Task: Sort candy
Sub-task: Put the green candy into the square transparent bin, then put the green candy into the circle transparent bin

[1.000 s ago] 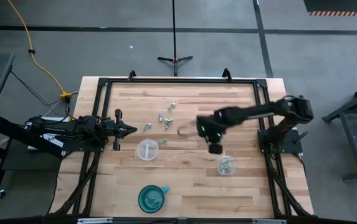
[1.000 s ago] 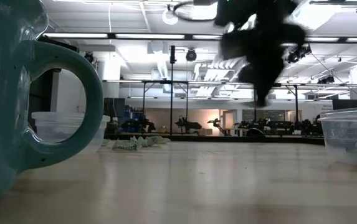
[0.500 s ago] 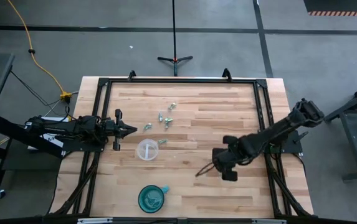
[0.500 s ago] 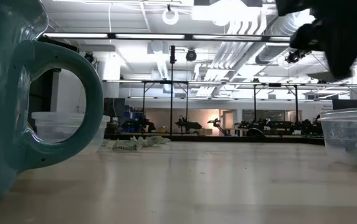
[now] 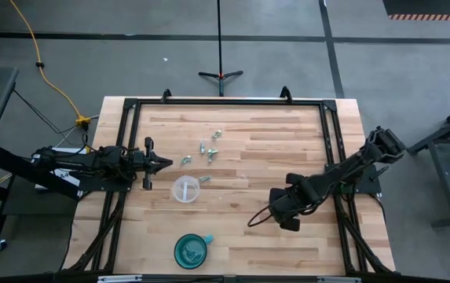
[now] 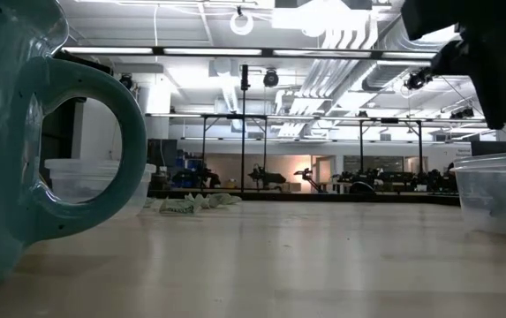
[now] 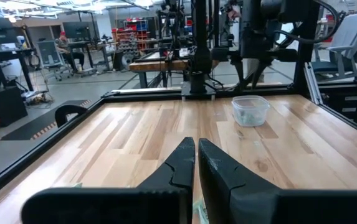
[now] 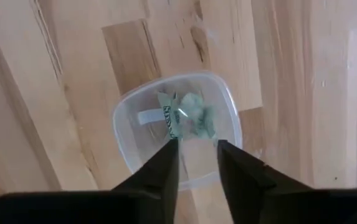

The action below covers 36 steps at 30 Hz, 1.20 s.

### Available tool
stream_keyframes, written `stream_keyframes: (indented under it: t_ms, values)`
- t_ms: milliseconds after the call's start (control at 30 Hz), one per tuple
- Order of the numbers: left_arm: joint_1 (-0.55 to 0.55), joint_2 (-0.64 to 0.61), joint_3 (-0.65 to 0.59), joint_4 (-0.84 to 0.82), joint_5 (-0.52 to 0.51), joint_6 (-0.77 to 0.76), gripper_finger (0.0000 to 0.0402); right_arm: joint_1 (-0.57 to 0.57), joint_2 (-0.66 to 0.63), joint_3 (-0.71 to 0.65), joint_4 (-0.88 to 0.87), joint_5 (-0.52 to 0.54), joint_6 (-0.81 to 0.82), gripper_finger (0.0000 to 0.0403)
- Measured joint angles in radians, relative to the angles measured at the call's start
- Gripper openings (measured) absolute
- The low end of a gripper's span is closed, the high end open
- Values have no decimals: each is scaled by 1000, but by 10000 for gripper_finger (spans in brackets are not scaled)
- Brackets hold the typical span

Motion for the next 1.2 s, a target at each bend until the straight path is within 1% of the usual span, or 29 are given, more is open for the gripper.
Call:
stream_keyframes:
  t_ms: [67, 100, 133, 200, 233, 300, 367, 433, 500, 567, 633, 700, 767, 867, 967, 1100, 1200]
  values:
    - [0, 0, 0, 0, 0, 0, 56, 0, 0, 0, 3, 3, -13, 123]
    - [0, 0, 0, 0, -1, 0, 56, 0, 0, 0, 14, 34, -35, 131]
    - [0, 0, 0, 0, -1, 0, 56, 1, 0, 0, 43, 88, -69, 136]
    - [0, 0, 0, 0, -1, 0, 56, 0, 0, 0, 157, 227, -188, 142]
    - [0, 0, 0, 0, -2, 0, 56, -11, 0, 0, 227, 272, -258, 142]
    - [0, 0, 0, 0, -4, 0, 56, -55, 0, -7, 367, 288, -406, 138]
    - [0, 0, 0, 0, -4, 0, 56, -125, -16, -62, 536, 236, -551, 127]
    - [0, 0, 0, 1, -4, 0, 56, -220, -36, -151, 706, 128, -677, 114]
    - [0, 0, 0, 0, -4, 0, 56, -326, -49, -249, 915, 11, -770, 100]
    - [0, 0, 0, 1, -4, 0, 56, -433, -71, -337, 1085, -52, -829, 86]
    - [0, 0, 0, 1, -4, 0, 56, -526, -103, -421, 1242, -86, -856, 74]
    - [0, 0, 0, 0, -4, 0, 56, -600, -153, -508, 1382, -131, -873, 63]
    - [0, 0, 0, 1, -4, 0, 56, -657, -231, -590, 1475, -163, -880, 55]
    - [0, 0, 0, 1, -3, 0, 56, -709, -384, -694, 1494, -164, -845, 44]
    - [0, 0, 0, 1, -3, 0, 56, -722, -555, -760, 1403, -162, -814, 36]
    - [0, 0, 0, 1, -3, 0, 56, -698, -793, -795, 1206, -147, -759, 32]
    - [0, 0, 0, 1, -3, 0, 56, -662, -929, -854, 1184, -133, -701, 35]
